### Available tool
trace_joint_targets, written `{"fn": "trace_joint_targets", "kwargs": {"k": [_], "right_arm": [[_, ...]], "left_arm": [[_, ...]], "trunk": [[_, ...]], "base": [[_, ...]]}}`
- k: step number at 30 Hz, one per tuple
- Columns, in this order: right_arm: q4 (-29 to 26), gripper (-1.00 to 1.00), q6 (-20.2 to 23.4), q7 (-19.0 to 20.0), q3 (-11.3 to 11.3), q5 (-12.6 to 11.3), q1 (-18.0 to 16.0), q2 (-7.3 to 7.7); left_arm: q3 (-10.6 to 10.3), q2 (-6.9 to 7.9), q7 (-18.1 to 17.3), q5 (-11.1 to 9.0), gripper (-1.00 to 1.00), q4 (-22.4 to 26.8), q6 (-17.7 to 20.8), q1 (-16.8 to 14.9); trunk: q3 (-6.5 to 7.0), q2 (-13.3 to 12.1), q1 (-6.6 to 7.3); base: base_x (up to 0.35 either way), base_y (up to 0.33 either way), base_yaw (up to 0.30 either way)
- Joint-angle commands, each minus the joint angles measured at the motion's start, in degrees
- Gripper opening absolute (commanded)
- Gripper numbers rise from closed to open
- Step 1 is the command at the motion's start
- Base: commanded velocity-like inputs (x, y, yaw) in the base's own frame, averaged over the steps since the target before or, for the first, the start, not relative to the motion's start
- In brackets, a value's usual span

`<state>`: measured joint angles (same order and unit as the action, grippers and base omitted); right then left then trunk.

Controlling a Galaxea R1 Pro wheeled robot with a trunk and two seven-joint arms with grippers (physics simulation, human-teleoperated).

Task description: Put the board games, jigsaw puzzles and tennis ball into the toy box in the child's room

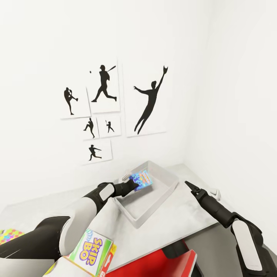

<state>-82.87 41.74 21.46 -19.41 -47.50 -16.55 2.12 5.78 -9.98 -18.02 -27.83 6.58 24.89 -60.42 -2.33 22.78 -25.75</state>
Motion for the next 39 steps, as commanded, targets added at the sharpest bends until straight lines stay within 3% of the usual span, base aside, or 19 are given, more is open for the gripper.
{"fn": "trace_joint_targets", "kwargs": {"k": [1,11,19,24,39], "right_arm": [[-0.01,1.0,0.36,0.16,-0.1,-0.04,-0.07,-0.01],[-0.01,1.0,0.36,0.16,-0.1,-0.04,-0.06,-0.01],[-0.01,1.0,0.49,0.16,-0.12,-0.04,-0.06,-0.01],[-0.01,1.0,0.71,0.18,-0.13,-0.04,-0.05,0.05],[0.0,1.0,0.83,0.17,0.01,-0.15,0.02,-0.06]], "left_arm": [[0.5,-0.02,0.02,0.05,-1.0,0.03,0.39,-0.04],[0.46,-0.02,-0.14,0.14,-1.0,-0.08,0.76,-0.04],[0.46,-0.02,-4.09,0.14,-1.0,-0.04,0.81,-0.04],[0.55,-0.02,-4.78,0.09,-1.0,0.49,0.78,-0.04],[0.68,-0.02,-4.59,-0.22,-1.0,6.89,3.78,-0.04]], "trunk": [[-0.18,0.14,-0.04],[-0.65,0.14,-0.04],[-1.0,0.14,-0.04],[-1.21,0.14,-0.04],[-1.53,0.14,-0.04]], "base": [[0.0,0.0,0.0],[0.0,0.0,0.0],[0.0,0.0,0.0],[0.0,0.0,0.0],[0.0,0.0,0.0]]}}
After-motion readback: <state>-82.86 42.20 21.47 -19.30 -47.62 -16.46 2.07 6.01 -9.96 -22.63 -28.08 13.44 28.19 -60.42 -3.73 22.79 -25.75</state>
